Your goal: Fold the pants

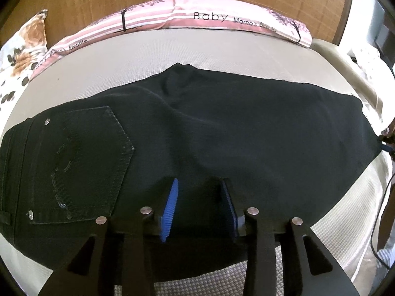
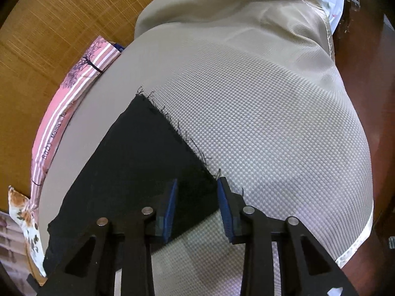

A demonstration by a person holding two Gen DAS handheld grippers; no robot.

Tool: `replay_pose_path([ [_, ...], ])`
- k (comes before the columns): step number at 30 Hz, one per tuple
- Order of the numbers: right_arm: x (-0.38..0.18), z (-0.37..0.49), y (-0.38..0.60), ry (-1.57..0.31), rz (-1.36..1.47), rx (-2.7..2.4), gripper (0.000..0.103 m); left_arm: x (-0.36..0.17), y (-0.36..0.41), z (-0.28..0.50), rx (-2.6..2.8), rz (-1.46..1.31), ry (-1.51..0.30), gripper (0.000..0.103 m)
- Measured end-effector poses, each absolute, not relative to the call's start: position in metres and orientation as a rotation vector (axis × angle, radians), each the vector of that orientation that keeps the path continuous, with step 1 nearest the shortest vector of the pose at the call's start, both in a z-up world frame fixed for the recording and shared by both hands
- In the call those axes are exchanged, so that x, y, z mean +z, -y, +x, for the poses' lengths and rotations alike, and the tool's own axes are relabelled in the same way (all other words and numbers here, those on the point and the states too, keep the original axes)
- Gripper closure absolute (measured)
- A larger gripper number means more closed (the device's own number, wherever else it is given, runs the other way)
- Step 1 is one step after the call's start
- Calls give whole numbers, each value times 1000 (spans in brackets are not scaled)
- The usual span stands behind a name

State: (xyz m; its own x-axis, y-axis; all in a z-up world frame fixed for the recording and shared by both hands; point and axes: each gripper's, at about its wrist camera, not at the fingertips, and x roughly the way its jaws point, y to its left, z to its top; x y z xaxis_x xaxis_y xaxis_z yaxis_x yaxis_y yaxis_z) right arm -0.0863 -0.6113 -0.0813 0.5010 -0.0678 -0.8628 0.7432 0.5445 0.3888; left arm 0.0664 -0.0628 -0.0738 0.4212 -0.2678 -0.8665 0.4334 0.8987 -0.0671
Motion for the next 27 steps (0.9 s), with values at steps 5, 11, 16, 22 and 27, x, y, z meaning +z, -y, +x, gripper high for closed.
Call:
replay_pose_path([
  [5,-83,-85,613,-901,899,-556,93,-74,64,67,-448,173,-1048,59],
  [11,-63,-87,597,-851,819,-564,97,-71,64,68,-440,167,-1056,59],
  [16,-56,-93,590,-864,729,-604,98,-71,50,70,-432,131,-1070,59],
  [22,-82,-93,595,-911,729,-660,99,-74,43,66,-432,166,-1054,59],
  [27,-81,-91,593,-929,719,-674,97,-74,41,67,-432,157,-1047,59],
])
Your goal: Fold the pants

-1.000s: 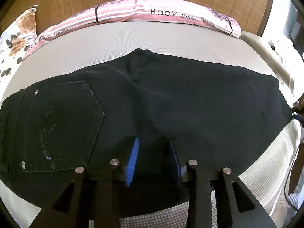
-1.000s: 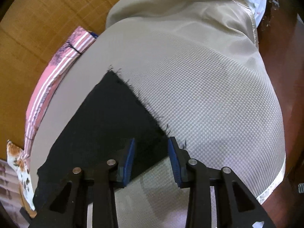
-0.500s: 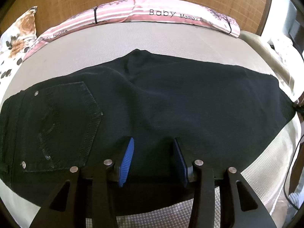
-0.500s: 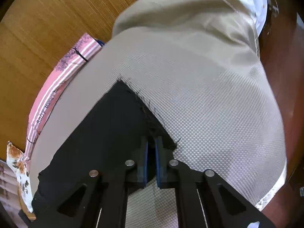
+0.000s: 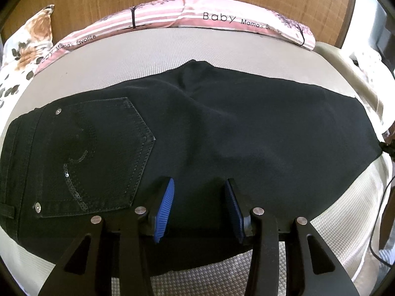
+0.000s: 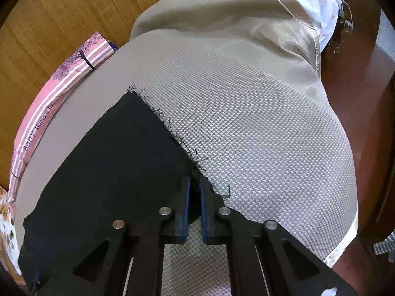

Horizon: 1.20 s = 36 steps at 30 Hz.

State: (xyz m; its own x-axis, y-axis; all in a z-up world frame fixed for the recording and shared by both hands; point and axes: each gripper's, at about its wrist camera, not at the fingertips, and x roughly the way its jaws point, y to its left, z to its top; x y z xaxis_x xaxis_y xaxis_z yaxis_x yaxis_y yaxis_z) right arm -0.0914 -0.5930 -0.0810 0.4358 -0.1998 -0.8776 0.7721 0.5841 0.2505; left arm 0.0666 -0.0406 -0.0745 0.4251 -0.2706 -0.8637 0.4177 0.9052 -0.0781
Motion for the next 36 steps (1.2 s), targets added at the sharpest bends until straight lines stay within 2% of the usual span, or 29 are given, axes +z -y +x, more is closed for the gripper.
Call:
replay_pose_path([
  [4,-74,-87,587,-956,695,-669,81,-71,37,69,-445,123,-1051,59],
  [8,-44,-75,568,-920,629,-635,80,-56,21,76,-432,48,-1013,59],
  [14,-13,22,489,-937,523,-270,78,-52,7,86,-381,46,-972,59],
  [20,-28,150,362,-1069,455,185,77,-62,-4,92,-345,47,-995,59],
  [23,-39,208,292,-1133,365,368,69,-64,-5,91,-342,64,-998,59],
  [30,-75,272,209,-1274,233,561,66,-69,-5,89,-358,97,-1006,58],
  [33,-89,277,194,-1326,215,597,67,-70,-6,90,-368,83,-1011,57],
  [36,-86,280,192,-1303,244,654,91,-71,-6,90,-380,80,-1010,54],
])
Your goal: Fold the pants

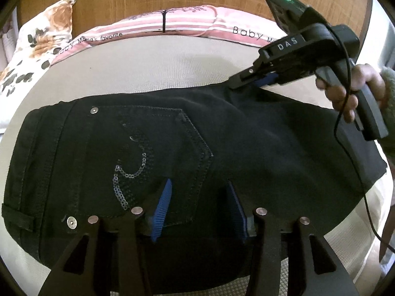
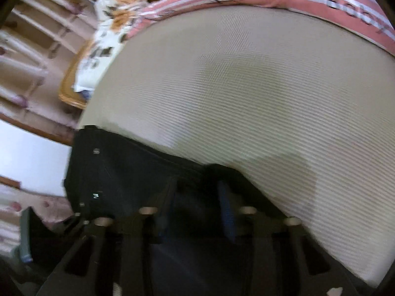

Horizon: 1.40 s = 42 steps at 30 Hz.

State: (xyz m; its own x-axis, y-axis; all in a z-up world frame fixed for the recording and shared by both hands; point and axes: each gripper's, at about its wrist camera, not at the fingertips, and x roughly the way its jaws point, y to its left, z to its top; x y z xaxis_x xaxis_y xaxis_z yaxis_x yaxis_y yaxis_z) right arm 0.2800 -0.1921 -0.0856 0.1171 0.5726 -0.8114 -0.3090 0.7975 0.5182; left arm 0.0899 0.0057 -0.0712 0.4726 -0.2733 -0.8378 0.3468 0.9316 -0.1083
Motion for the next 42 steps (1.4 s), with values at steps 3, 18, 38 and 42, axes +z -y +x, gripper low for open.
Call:
replay_pose_path([
  [3,-73,283,192,-1235,232,635,95,-72,-5,89,-377,85,-1001,54],
  [18,-37,259,226,-1087,220,505,66,-47,1,98,-408,62,-965,53],
  [38,-81,161,394,-1169,362,76,71,-77,94,219,-520,150,-1002,52],
  [42,-82,167,400,-1148,380,49,70,-78,101,220,-483,182,-986,52],
])
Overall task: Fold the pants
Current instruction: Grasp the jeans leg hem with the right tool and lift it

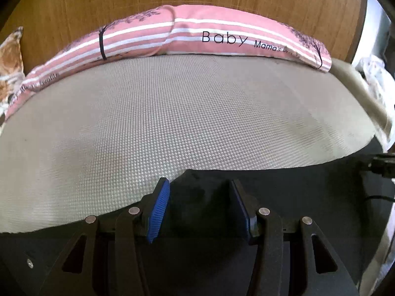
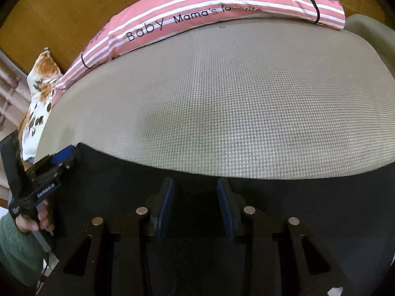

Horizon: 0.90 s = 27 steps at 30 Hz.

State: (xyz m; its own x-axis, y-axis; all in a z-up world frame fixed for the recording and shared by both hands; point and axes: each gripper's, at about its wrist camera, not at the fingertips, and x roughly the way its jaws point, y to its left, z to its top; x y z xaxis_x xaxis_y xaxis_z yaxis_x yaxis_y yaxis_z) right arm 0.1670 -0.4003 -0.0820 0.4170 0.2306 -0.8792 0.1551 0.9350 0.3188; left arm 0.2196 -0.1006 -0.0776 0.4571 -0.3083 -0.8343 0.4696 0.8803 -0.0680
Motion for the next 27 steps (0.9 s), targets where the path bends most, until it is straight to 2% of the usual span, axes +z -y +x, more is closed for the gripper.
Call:
replay_pose_path([
  [5,-60,150,408,-1096,467,51,66,-62,95,206,-470,170,-978,52],
  [9,-36,98,441,-1011,596,0,56,-35,84,178,-486,160,-942,51],
  [12,-30,48,468,-971,681,-76,56,-26,76,154,-498,129,-942,48],
  [20,-63,-87,538,-936,916,-345,55,-38,70,89,-542,102,-1016,47],
  [27,-89,-121,573,-865,1028,-423,56,-46,89,67,-561,145,-1039,47],
])
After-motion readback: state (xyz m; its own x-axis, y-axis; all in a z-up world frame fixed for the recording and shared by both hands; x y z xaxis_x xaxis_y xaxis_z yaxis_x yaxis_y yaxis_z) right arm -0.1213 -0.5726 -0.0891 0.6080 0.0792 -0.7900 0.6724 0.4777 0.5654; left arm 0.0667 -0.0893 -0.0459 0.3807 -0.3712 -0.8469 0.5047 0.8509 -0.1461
